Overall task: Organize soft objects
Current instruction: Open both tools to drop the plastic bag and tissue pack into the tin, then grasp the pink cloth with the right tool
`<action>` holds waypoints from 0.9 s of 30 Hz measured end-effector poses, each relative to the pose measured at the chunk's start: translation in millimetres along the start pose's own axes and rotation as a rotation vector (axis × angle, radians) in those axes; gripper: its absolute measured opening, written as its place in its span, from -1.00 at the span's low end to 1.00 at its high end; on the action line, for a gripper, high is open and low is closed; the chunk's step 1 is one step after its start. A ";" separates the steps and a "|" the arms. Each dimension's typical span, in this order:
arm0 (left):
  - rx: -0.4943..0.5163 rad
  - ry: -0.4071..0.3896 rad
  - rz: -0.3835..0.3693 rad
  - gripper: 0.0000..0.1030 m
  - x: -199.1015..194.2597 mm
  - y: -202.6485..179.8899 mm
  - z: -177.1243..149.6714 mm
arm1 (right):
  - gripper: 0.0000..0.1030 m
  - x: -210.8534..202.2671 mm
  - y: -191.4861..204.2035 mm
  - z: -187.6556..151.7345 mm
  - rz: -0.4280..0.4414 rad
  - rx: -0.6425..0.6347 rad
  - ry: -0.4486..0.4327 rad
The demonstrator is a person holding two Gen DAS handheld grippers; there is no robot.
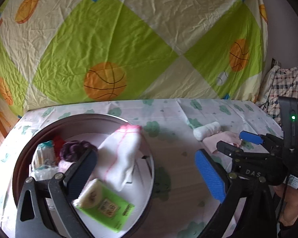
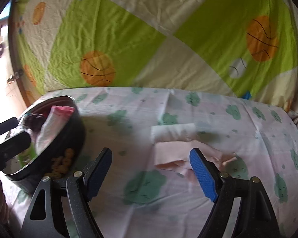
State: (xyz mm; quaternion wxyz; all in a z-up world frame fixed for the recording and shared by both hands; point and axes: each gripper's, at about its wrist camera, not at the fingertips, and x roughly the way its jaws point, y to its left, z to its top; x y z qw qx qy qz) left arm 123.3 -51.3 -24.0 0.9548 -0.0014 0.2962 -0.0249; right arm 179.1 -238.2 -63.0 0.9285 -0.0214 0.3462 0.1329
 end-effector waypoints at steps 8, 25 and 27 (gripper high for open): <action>0.029 0.048 -0.030 0.96 39.7 -37.1 22.4 | 0.61 41.2 -41.4 10.4 -0.062 0.085 0.119; 0.022 0.090 -0.010 0.96 73.1 -42.9 28.7 | -0.05 65.0 -38.5 12.1 -0.052 0.027 0.189; 0.024 0.092 -0.010 0.96 74.6 -46.0 28.8 | -0.49 63.1 -41.7 11.0 -0.035 0.035 0.182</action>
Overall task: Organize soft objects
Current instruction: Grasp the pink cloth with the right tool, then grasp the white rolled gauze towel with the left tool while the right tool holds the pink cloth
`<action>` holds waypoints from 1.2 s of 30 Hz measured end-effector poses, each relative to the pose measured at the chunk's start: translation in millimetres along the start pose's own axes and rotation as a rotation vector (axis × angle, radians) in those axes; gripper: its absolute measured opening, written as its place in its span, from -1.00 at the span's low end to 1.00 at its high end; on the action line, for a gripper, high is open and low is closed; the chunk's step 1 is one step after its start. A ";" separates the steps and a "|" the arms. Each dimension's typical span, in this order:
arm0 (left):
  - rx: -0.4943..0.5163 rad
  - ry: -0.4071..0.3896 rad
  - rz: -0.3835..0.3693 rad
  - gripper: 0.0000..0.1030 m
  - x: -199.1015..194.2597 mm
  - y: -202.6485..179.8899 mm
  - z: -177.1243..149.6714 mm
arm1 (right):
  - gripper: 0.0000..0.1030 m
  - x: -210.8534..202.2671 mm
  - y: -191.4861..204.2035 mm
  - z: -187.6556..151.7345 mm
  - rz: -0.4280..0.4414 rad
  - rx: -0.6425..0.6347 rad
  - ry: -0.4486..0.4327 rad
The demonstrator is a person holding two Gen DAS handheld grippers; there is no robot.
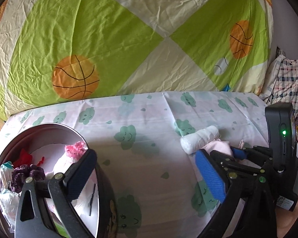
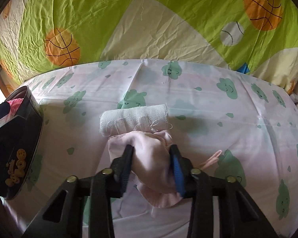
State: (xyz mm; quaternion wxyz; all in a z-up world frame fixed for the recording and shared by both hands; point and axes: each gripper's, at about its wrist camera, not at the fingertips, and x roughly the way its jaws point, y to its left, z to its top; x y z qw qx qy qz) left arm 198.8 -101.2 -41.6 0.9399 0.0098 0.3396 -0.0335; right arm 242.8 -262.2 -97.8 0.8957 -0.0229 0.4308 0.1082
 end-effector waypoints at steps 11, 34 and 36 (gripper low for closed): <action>0.008 0.012 -0.011 0.96 8.4 -13.9 2.4 | -0.74 -19.4 -14.0 -6.0 0.020 0.040 -0.059; 0.134 0.124 -0.155 0.99 91.4 -94.0 18.4 | -0.74 -29.8 -97.2 -18.1 -0.105 0.282 -0.077; 0.139 0.144 -0.164 0.99 99.1 -96.6 18.1 | -0.74 -27.5 -95.7 -17.9 -0.105 0.277 -0.070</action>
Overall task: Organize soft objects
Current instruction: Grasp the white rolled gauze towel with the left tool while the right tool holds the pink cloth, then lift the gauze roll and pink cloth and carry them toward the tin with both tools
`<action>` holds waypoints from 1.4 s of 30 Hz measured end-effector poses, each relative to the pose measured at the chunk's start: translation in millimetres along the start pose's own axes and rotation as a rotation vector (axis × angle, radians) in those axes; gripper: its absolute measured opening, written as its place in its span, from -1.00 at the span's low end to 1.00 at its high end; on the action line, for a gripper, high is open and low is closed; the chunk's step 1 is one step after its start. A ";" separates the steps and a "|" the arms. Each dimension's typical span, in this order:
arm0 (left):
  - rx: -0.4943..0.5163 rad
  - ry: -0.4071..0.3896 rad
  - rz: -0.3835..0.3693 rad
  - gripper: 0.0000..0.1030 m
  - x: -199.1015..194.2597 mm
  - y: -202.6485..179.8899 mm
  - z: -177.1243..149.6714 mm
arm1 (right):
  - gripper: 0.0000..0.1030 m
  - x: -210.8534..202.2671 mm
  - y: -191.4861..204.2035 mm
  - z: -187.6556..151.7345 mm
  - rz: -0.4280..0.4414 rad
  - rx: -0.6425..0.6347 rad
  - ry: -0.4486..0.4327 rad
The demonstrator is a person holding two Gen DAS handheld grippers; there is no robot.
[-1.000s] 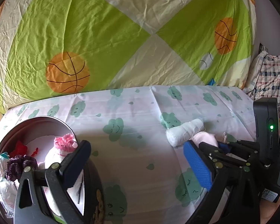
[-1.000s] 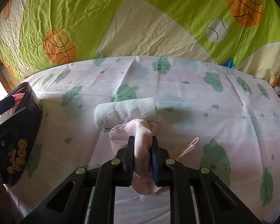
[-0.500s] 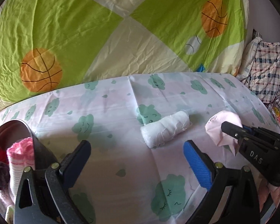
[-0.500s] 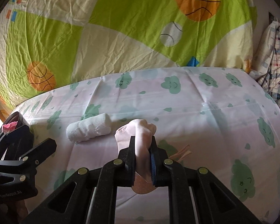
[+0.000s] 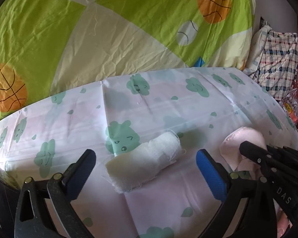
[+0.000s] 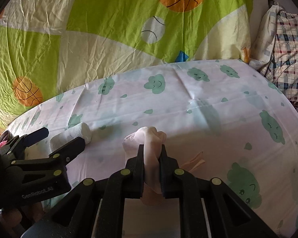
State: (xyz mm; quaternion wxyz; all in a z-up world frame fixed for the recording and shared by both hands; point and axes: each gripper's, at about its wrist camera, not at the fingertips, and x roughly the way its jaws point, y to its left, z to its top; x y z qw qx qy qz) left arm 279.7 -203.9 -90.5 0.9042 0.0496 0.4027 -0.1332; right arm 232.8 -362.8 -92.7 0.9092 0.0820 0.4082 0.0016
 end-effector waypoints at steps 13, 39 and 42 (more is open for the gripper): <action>-0.034 0.012 -0.050 0.45 -0.5 8.4 -4.8 | -0.73 3.5 5.1 -3.7 0.008 -0.020 0.007; -0.098 -0.178 0.020 0.44 -85.1 39.7 -63.8 | -0.74 -37.6 39.1 -21.8 0.127 -0.097 -0.167; -0.086 -0.207 0.035 0.44 -95.1 38.3 -69.4 | -0.74 -43.6 45.7 -24.2 0.142 -0.120 -0.195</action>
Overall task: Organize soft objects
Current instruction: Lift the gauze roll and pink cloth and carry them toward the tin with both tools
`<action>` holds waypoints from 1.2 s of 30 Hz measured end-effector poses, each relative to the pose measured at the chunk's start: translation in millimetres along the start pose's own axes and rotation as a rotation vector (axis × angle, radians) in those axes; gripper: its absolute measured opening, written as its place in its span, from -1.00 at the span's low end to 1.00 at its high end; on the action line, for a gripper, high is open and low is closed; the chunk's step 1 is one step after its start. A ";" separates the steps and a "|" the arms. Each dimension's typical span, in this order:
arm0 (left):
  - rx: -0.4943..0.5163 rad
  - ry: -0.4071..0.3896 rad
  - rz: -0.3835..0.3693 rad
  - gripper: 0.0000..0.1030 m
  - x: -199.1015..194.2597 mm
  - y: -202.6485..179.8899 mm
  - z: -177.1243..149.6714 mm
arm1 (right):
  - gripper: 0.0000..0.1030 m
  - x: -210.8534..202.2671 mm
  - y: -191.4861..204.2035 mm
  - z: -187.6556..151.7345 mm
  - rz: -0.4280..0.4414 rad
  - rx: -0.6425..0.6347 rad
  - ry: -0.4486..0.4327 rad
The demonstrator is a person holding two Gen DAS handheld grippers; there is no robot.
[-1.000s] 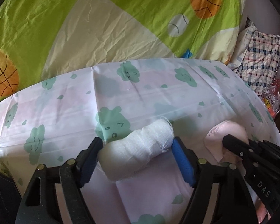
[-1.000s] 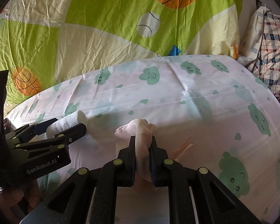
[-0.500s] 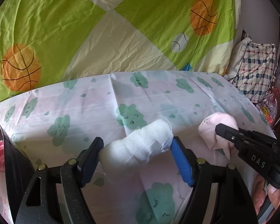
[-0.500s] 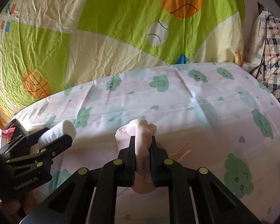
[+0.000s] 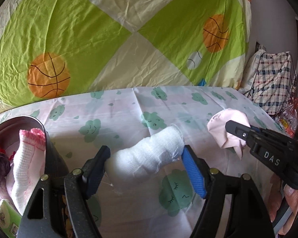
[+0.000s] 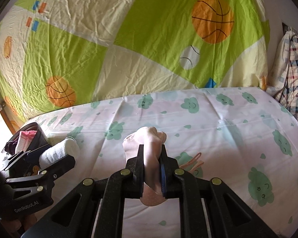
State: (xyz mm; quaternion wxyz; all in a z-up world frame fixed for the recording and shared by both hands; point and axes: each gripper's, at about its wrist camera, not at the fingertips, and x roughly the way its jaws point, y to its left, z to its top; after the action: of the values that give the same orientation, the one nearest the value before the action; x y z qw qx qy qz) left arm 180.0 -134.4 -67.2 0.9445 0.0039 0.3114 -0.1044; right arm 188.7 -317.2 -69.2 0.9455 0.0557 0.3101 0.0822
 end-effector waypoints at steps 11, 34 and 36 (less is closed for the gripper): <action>0.009 -0.052 0.018 0.44 -28.5 4.2 -12.9 | -0.74 -14.0 18.2 -5.2 0.023 -0.043 -0.050; -0.042 -0.079 0.057 0.44 -56.5 24.6 -29.4 | -0.73 -42.6 47.6 -19.7 0.050 -0.127 -0.139; -0.042 -0.082 0.061 0.44 -58.1 25.3 -30.7 | -0.74 -43.4 49.3 -20.8 0.056 -0.131 -0.141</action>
State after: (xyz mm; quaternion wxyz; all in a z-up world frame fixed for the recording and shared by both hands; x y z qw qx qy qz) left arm 121.4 -96.1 -59.1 0.9591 -0.0107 0.2745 -0.0689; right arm 135.9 -276.0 -53.1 0.9640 0.0081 0.2350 0.1245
